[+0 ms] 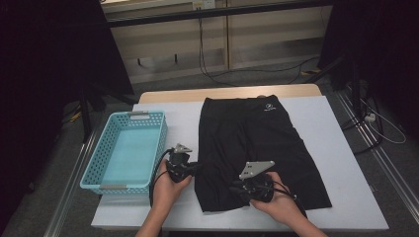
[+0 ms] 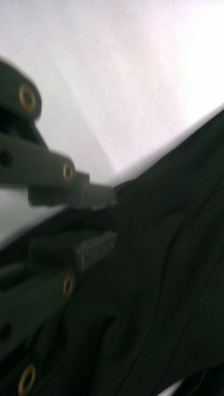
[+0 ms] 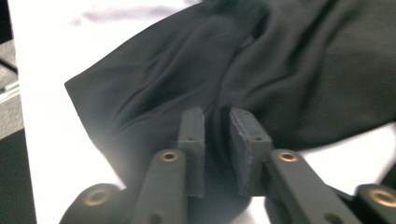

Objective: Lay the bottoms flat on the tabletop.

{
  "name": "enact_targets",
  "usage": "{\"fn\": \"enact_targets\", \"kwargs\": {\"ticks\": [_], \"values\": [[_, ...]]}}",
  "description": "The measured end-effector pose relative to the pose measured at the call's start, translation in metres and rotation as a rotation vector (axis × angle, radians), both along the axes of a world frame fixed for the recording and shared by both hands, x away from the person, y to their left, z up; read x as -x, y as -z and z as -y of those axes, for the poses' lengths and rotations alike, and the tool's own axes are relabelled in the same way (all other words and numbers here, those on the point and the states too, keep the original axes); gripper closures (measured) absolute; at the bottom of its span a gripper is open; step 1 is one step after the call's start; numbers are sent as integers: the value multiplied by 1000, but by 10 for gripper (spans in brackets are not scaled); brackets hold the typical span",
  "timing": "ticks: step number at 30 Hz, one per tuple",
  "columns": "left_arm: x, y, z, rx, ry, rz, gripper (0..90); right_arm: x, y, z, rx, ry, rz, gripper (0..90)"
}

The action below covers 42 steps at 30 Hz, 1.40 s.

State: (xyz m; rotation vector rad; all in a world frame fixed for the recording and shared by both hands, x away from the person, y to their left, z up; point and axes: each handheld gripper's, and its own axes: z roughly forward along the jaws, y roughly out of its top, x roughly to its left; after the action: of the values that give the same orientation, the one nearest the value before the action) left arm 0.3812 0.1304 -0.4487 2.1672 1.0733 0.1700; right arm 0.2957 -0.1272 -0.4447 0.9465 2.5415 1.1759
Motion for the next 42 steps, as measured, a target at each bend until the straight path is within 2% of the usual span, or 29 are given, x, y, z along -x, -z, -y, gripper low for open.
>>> {"fn": "enact_targets", "kwargs": {"ticks": [3, 7, 12, 17, 20, 22, 23, 25, 26, 29, 30, 32, 35, 38, 42], "values": [[0, 0, 1, 9, -4, -16, 869, -5, -5, 9, -18, 68, 23, 629], [-2, -6, -4, 20, -22, -17, 891, -11, -4, 19, -8, 139, 37, 643], [-3, -15, -16, 49, -58, 0, 890, -15, -1, 21, 8, 170, 39, 626], [-3, -14, -17, 37, -73, -4, 890, -22, 0, 20, 25, 229, 50, 618], [-3, -14, -17, 28, -72, 1, 884, -28, 3, 17, 34, 236, 46, 618], [-2, -14, -17, 29, -73, 9, 849, -31, 6, 13, 54, 232, 31, 613], [-2, -14, -17, 24, -69, 29, 809, -32, 8, 11, 64, 229, 29, 612], [-1, -15, -17, 41, -74, 21, 694, -34, 13, 10, 75, 224, 16, 631], [0, -15, -17, 45, -73, 34, 641, -35, 13, 12, 61, 229, 12, 662], [4, -15, -16, 43, -62, 47, 515, -38, 14, 14, 50, 214, 6, 839], [5, -15, -15, 45, -52, 36, 520, -38, 14, 15, 43, 207, 1, 883], [8, -15, -15, 35, -44, 38, 520, -40, 14, 15, 38, 185, -1, 900], [11, -13, -17, 20, -43, 34, 525, -42, 5, 22, 27, 215, 45, 900], [13, -8, -16, 8, -26, 6, 547, -45, -4, 35, 21, 252, 75, 900], [14, -4, -10, -9, -7, -5, 592, -47, -4, 40, 20, 269, 71, 900]]}}
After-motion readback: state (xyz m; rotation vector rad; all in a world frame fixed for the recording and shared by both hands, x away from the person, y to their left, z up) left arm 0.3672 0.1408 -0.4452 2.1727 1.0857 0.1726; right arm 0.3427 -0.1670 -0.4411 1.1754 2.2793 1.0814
